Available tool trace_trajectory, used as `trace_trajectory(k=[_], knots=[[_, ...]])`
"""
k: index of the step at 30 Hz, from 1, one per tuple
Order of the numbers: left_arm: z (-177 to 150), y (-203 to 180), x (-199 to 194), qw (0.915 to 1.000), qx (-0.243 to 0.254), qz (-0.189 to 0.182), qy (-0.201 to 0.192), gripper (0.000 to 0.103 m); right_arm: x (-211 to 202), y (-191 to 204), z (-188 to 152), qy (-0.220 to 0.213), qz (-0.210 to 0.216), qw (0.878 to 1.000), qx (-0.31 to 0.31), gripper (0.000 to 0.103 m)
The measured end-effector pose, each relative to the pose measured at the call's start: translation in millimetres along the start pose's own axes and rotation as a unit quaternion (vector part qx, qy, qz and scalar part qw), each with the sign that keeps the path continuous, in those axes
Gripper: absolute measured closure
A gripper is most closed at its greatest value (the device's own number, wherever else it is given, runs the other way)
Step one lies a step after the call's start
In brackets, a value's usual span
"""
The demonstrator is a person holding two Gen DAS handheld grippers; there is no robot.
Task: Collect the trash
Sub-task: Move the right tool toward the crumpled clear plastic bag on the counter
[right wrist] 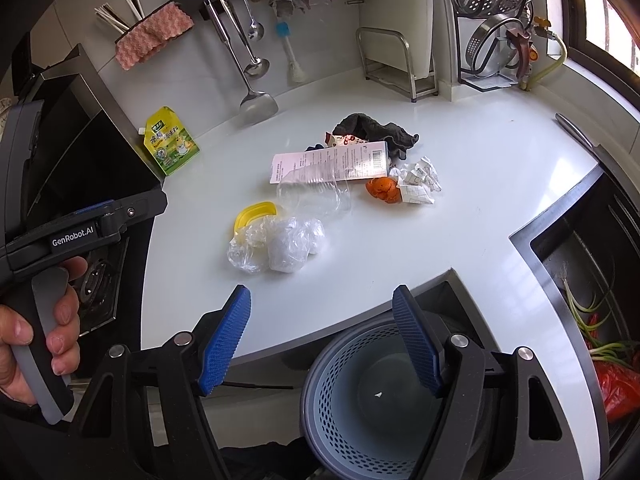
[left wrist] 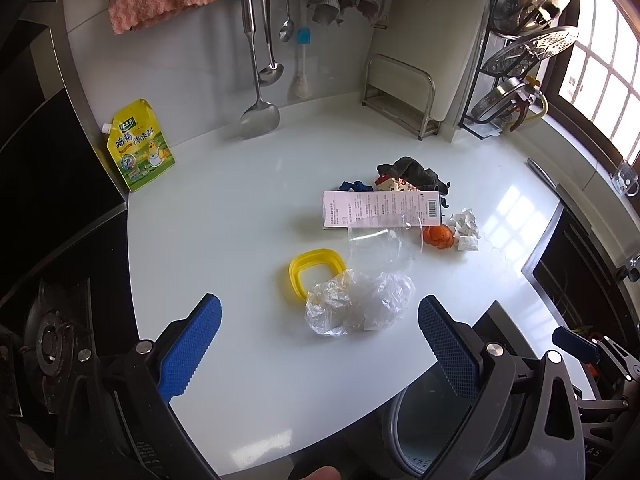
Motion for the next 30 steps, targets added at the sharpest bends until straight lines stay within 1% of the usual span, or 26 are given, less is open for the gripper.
trace_trajectory(k=[11, 30], knots=[[-8.5, 5.7, 1.6, 0.9999, -0.005, -0.001, 0.009, 0.006, 5.2, 2.2, -5.1, 0.01, 0.001, 1.0, 0.0, 0.033], [-8.0, 8.7, 5.0, 0.9999, -0.008, -0.001, 0.014, 0.006, 8.1, 5.4, -3.4, 0.014, 0.005, 1.0, 0.0, 0.033]])
Point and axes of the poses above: each gripper's, at about its wrist camera, not at the fingertips, and x roughly the way its jaws point, y to its left, z to its top, the point moved 7 cm from there along x, roughly the way its jaws point, and after that the axes turned 2 degrees about y, right-handed, at the moved point
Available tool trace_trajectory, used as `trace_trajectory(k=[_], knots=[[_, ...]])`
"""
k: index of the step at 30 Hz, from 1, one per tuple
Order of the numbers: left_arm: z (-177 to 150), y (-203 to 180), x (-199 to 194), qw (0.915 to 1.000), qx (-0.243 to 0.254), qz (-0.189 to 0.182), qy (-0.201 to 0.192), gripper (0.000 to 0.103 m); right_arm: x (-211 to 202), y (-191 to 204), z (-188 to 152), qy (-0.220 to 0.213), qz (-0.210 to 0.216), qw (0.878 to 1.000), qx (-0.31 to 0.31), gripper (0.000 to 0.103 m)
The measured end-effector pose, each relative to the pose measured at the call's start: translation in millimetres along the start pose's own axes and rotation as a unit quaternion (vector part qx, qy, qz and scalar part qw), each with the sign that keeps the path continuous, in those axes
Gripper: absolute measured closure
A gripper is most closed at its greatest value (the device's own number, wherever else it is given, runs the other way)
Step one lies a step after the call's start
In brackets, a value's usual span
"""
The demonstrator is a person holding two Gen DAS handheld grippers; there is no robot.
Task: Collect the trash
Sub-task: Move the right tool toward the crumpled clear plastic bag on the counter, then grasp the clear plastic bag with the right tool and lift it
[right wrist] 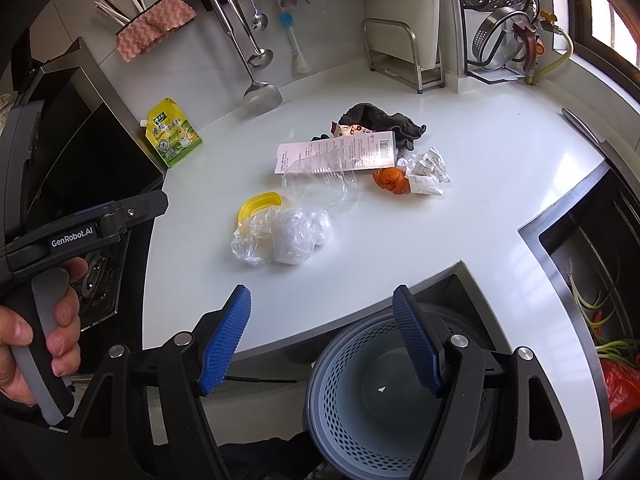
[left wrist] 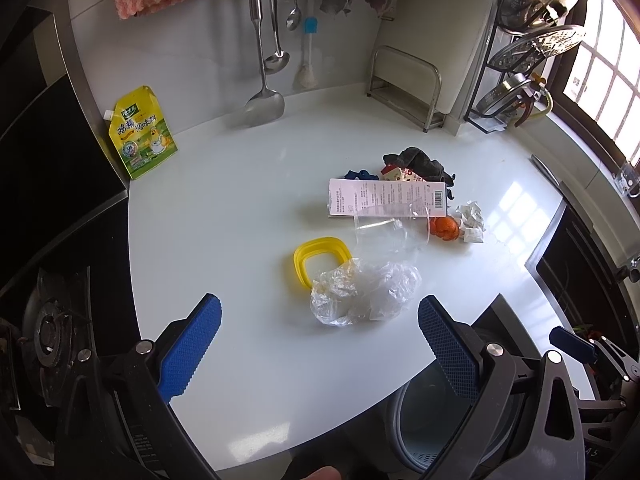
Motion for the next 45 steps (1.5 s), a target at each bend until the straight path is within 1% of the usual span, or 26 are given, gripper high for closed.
trace_trajectory(k=[13, 20, 27, 35, 39, 45], knots=[[2.2, 14.8, 4.6, 0.9999, -0.012, 0.007, 0.004, 0.006, 7.4, 2.4, 1.6, 0.007, 0.005, 1.0, -0.002, 0.033], [-0.6, 23.1, 10.7, 0.9997, -0.015, 0.011, 0.014, 0.006, 20.4, 9.2, 3.3, 0.018, 0.011, 1.0, -0.006, 0.033], [-2.0, 33.8, 22.9, 0.9993, -0.019, 0.015, 0.027, 0.006, 42.8, 13.4, 10.4, 0.034, 0.019, 0.999, -0.014, 0.033], [-4.1, 46.9, 42.4, 0.9985, -0.019, 0.021, 0.046, 0.006, 83.1, 26.0, 33.4, 0.048, 0.023, 0.998, -0.038, 0.033], [-3.2, 49.9, 52.1, 0.9983, -0.014, 0.019, 0.054, 0.006, 111.8, 28.5, 43.9, 0.055, 0.013, 0.997, -0.047, 0.033], [0.1, 51.9, 67.2, 0.9979, -0.008, 0.013, 0.063, 0.006, 154.0, 22.0, 51.7, 0.072, -0.003, 0.996, -0.046, 0.033]])
Point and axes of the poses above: each gripper's, at about its wrist camera, not at the fingertips, and x roughly the way its jaws point, y to its left, z to its top, the point moved 7 cm from there along x, roughly the way its jaws point, and after that the axes turned 2 degrees about y, right-handed, at the moved point
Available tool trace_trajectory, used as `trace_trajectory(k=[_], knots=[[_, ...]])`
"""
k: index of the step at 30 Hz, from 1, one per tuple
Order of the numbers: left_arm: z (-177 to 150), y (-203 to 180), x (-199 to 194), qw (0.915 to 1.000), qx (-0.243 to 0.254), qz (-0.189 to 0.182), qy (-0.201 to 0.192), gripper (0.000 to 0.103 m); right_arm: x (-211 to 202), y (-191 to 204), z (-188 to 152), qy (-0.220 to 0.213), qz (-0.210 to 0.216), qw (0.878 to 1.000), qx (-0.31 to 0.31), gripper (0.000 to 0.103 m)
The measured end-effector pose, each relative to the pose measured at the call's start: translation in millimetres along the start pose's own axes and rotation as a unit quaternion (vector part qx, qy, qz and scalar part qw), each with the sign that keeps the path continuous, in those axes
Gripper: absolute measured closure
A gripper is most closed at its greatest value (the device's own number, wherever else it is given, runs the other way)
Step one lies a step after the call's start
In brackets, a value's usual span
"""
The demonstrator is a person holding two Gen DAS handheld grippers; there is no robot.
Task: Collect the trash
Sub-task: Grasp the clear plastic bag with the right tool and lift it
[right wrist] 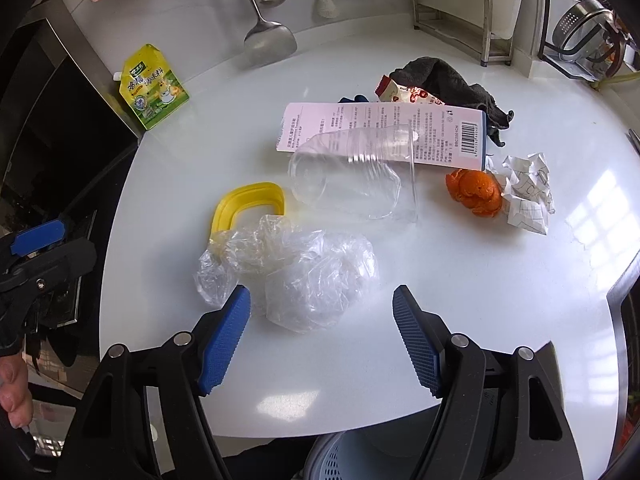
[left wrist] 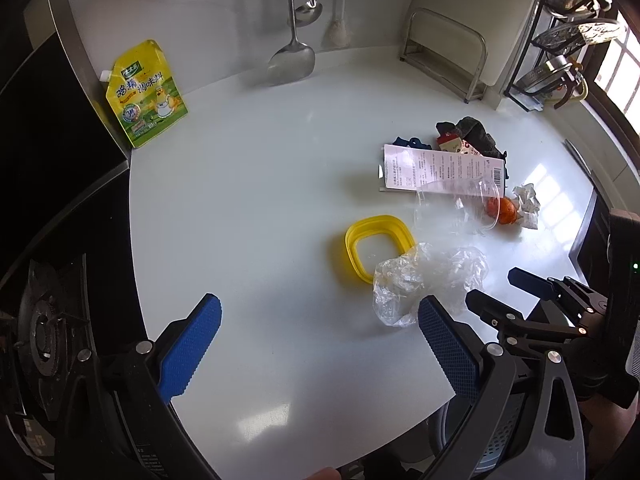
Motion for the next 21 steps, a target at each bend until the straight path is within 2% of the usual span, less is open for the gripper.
trace_trajectory(k=[9, 10, 13, 17, 21], knots=[[4.4, 5.0, 21.9, 0.9998, 0.001, -0.009, 0.018, 0.006, 43.7, -9.7, 5.9, 0.028, -0.005, 1.0, 0.001, 0.033], [4.5, 6.0, 23.3, 0.9998, 0.001, -0.01, 0.019, 0.006, 46.4, -10.6, 3.7, 0.033, 0.002, 0.999, 0.006, 0.036], [4.1, 8.0, 27.4, 0.9997, 0.0, -0.012, 0.024, 0.006, 43.9, -12.1, -1.3, 0.036, 0.026, 0.999, 0.016, 0.068], [3.7, 2.9, 33.8, 0.9994, 0.001, -0.017, 0.03, 0.006, 26.4, -11.8, -8.6, 0.031, 0.042, 0.998, 0.027, 0.075], [6.9, -9.9, 39.5, 0.9992, 0.006, -0.026, 0.031, 0.006, -1.7, -11.9, -13.5, 0.012, 0.044, 0.998, 0.032, 0.079]])
Point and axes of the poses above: each gripper's, at about its wrist camera, not at the fingertips, and x roughly the way its jaws point, y to its left, z to its top, the point moved 7 cm from there along x, roughly the way its jaws point, and after that the axes turned 2 degrees about y, right-handed, at the moved point
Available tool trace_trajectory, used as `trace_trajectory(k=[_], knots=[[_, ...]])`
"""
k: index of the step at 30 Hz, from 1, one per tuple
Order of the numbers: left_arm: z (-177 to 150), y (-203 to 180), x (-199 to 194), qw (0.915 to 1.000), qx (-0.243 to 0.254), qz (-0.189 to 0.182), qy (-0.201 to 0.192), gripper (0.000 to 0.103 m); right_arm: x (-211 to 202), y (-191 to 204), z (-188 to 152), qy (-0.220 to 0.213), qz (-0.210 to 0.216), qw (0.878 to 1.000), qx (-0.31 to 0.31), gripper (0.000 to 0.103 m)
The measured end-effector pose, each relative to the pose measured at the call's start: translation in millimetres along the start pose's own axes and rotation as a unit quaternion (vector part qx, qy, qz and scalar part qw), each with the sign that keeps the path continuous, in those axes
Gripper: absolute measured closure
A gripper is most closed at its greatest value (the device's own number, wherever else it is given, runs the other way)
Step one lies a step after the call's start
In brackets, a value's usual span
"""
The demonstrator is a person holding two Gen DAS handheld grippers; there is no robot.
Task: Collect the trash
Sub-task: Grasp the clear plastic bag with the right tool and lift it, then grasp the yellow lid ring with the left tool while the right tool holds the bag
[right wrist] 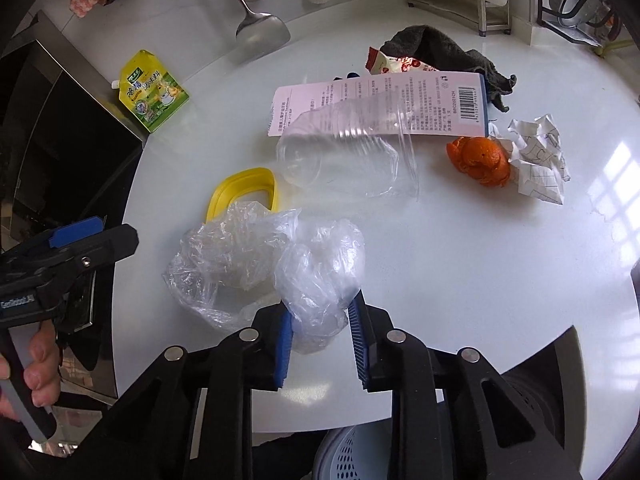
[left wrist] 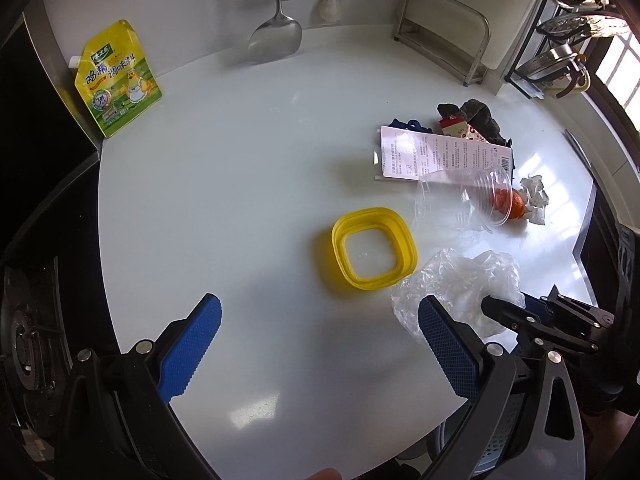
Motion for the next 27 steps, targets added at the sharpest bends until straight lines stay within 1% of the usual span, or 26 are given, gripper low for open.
trace_trajectory(k=[2, 6, 9, 14, 18, 22, 24, 26, 27], knots=[[2.2, -7.2, 5.8, 1.0, 0.003, -0.004, 0.002, 0.006, -15.1, -0.9, -2.1, -0.011, -0.006, 1.0, -0.001, 0.079], [8.2, -22.2, 23.3, 0.9998, 0.012, -0.009, 0.01, 0.006, -41.0, -12.5, -9.2, -0.026, -0.033, 0.999, -0.002, 0.08], [13.3, -32.2, 42.7, 0.9997, 0.018, -0.001, 0.016, 0.006, -53.8, -21.8, -16.8, -0.028, -0.041, 0.999, 0.005, 0.08], [14.6, -42.2, 77.3, 0.9987, 0.027, 0.03, 0.03, 0.006, -67.7, -30.9, -32.8, -0.025, -0.041, 0.999, 0.015, 0.08], [13.4, -49.2, 95.0, 0.9979, 0.034, 0.04, 0.038, 0.006, -73.3, -31.7, -43.2, -0.021, -0.039, 0.999, 0.015, 0.08], [18.9, -47.4, 103.6, 0.9981, 0.021, 0.047, 0.032, 0.006, -77.3, -29.1, -47.2, -0.021, -0.035, 0.999, 0.008, 0.08], [21.0, -46.4, 104.6, 0.9986, 0.013, 0.043, 0.027, 0.008, -79.3, -26.2, -47.1, -0.021, -0.034, 0.999, 0.003, 0.08], [21.8, -46.8, 104.6, 0.9992, 0.01, 0.031, 0.023, 0.019, -81.0, -25.5, -47.2, -0.021, -0.033, 0.999, 0.0, 0.08], [22.0, -46.6, 104.7, 0.9995, 0.008, 0.023, 0.022, 0.021, -82.1, -25.5, -47.2, -0.022, -0.033, 0.999, -0.001, 0.08]])
Point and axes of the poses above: each gripper's, at about its wrist camera, not at the fingertips, and x roughly the way its jaws point, y to its left, z to its top, the point moved 7 cm from there along x, roughly the way its jaws point, and after that the axes turned 2 degrees about y, right-handed, at the moved point
